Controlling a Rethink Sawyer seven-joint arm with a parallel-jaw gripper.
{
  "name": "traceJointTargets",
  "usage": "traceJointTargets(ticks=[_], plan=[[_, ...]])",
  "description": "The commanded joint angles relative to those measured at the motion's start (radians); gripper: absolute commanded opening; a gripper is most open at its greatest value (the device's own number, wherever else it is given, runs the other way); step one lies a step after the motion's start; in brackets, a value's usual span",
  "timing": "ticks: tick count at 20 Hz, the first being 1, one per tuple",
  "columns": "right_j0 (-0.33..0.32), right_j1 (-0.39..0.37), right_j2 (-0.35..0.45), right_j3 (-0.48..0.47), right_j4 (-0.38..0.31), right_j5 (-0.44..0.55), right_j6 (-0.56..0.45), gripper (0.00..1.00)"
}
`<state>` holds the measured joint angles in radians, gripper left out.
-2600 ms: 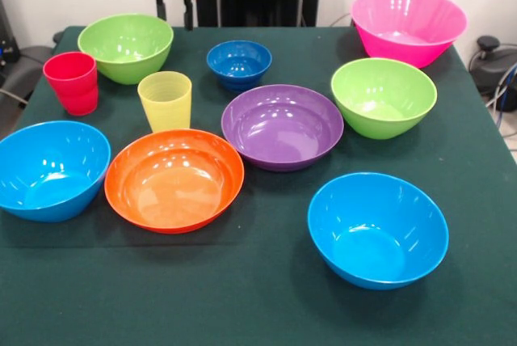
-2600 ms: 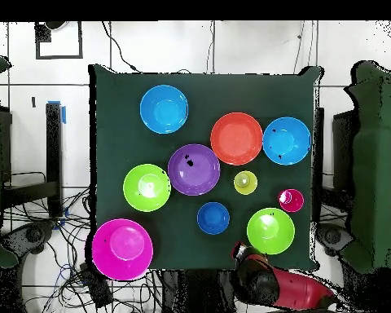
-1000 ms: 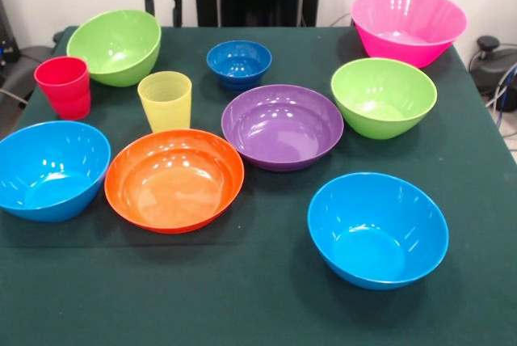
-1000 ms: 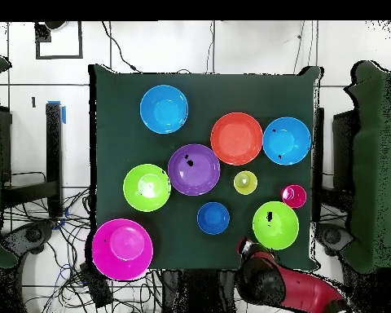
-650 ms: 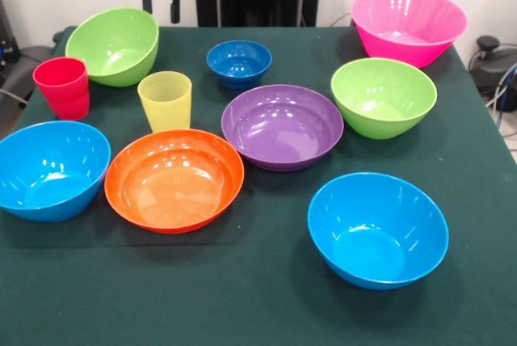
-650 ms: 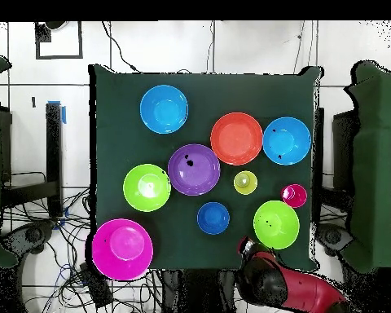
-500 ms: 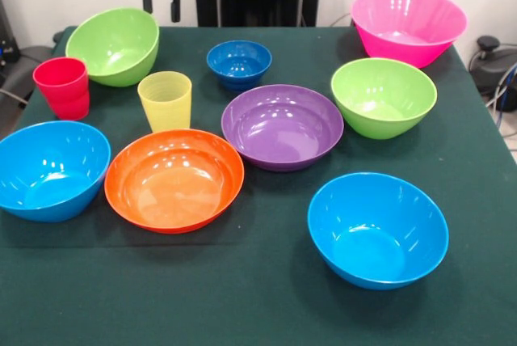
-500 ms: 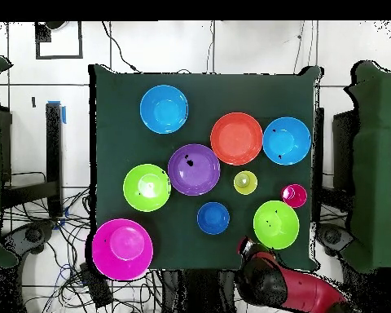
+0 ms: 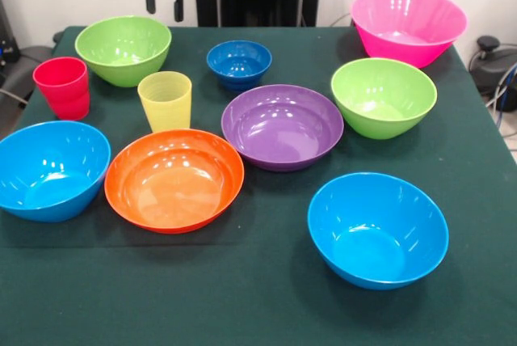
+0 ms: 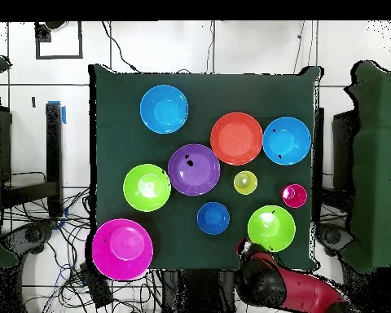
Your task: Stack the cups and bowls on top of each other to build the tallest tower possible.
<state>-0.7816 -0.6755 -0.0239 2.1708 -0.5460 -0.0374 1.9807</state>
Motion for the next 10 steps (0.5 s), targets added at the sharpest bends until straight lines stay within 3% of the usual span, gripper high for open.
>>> traceJointTargets(ticks=[1,10], plan=[[0.002,0.02,0.122,0.001,0.018,0.093,0.063,1.0],[0.026,0.026,0.106,-0.033,0.021,0.102,0.061,1.0]])
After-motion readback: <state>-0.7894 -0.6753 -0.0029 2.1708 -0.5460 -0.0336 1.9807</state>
